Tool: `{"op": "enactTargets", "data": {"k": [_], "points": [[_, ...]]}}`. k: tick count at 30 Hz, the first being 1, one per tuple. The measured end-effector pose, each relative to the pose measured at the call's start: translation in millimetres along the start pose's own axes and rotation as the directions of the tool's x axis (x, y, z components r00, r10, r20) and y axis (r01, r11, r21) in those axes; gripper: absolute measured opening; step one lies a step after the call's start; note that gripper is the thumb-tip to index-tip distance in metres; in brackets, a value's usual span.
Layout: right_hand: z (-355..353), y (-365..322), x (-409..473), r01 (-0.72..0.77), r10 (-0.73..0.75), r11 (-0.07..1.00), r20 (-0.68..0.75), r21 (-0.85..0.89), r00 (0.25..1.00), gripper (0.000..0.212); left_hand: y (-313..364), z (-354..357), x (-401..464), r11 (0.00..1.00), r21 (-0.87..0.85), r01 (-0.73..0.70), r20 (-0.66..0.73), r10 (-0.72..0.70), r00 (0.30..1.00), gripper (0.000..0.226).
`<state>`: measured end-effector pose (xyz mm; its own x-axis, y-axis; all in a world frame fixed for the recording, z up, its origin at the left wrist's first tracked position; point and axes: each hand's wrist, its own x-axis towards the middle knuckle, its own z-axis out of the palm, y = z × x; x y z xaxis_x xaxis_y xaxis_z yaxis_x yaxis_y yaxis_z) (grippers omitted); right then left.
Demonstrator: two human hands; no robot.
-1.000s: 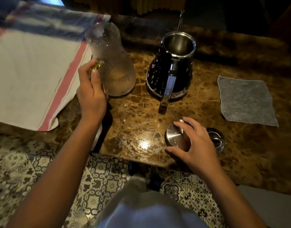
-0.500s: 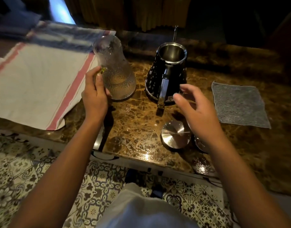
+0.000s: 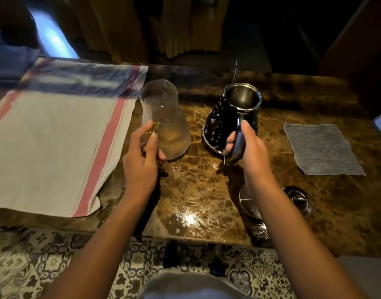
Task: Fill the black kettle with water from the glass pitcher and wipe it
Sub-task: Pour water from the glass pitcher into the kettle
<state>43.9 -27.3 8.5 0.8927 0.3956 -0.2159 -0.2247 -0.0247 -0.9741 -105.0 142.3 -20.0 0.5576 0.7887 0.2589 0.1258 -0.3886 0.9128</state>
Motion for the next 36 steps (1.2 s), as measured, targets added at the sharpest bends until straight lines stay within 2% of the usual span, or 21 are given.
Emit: {"op": "enactTargets", "data": {"k": [3,6,13,16,17,21,24,26,29,32,34,36], "points": [[8.0,4.6,-1.9,-0.012,0.016,0.997,-0.059,0.076,0.998,0.049,-6.0,-5.7,3.8,0.998,-0.061,-0.005,0.053,0.008,0.999,0.037],[12.4,8.9,-6.3,-0.001,0.014,0.991,-0.099,0.131,0.995,0.047,-6.9,-10.2,6.3,0.975,-0.214,0.063,0.136,-0.034,0.990,0.038],[18.2,21.7,-32.9,0.105,-0.098,0.994,-0.169,0.033,0.981,0.052,-6.2,-12.0,7.0,0.905,-0.380,0.190,0.207,-0.117,0.971,0.033],[19.5,24.6,-35.6,0.153,-0.155,0.988,-0.210,-0.027,0.965,0.059,-7.3,-11.5,7.6,0.917,-0.359,0.174,0.230,-0.094,0.969,0.016],[19.0,25.1,-35.3,0.158,-0.161,0.987,-0.212,-0.028,0.964,0.059,-6.7,-10.4,7.0,0.927,-0.340,0.160,0.234,-0.082,0.969,0.016],[16.2,23.0,-30.8,0.128,-0.120,0.991,-0.150,0.045,0.981,0.055,-7.2,-7.1,10.4,0.928,-0.301,0.220,0.284,-0.133,0.950,0.038],[14.3,20.1,-29.8,0.151,-0.148,0.988,-0.123,0.023,0.981,0.054,-7.6,-7.1,19.2,0.907,-0.333,0.258,0.197,-0.201,0.960,0.049],[11.9,19.1,-31.6,0.120,-0.116,0.992,-0.100,0.045,0.988,0.056,-7.7,-9.3,22.7,0.906,-0.345,0.246,0.136,-0.211,0.968,0.052],[9.5,19.4,-32.3,0.102,-0.105,0.994,-0.077,-0.038,0.991,0.056,-7.3,-16.8,28.3,0.925,-0.291,0.245,0.127,-0.217,0.968,0.048],[12.2,20.4,-31.4,0.110,-0.114,0.993,-0.097,-0.043,0.989,0.056,-7.6,-27.5,40.1,0.938,-0.230,0.259,0.086,-0.245,0.966,0.043],[13.7,20.6,-30.6,0.121,-0.124,0.992,-0.099,-0.042,0.987,0.055,-3.6,-34.3,47.5,0.959,-0.186,0.215,0.073,-0.204,0.976,0.041],[13.6,21.1,-30.5,0.128,-0.131,0.991,-0.095,-0.039,0.987,0.055,-0.8,-40.0,52.2,0.992,-0.070,0.106,0.087,-0.100,0.991,0.047]]}}
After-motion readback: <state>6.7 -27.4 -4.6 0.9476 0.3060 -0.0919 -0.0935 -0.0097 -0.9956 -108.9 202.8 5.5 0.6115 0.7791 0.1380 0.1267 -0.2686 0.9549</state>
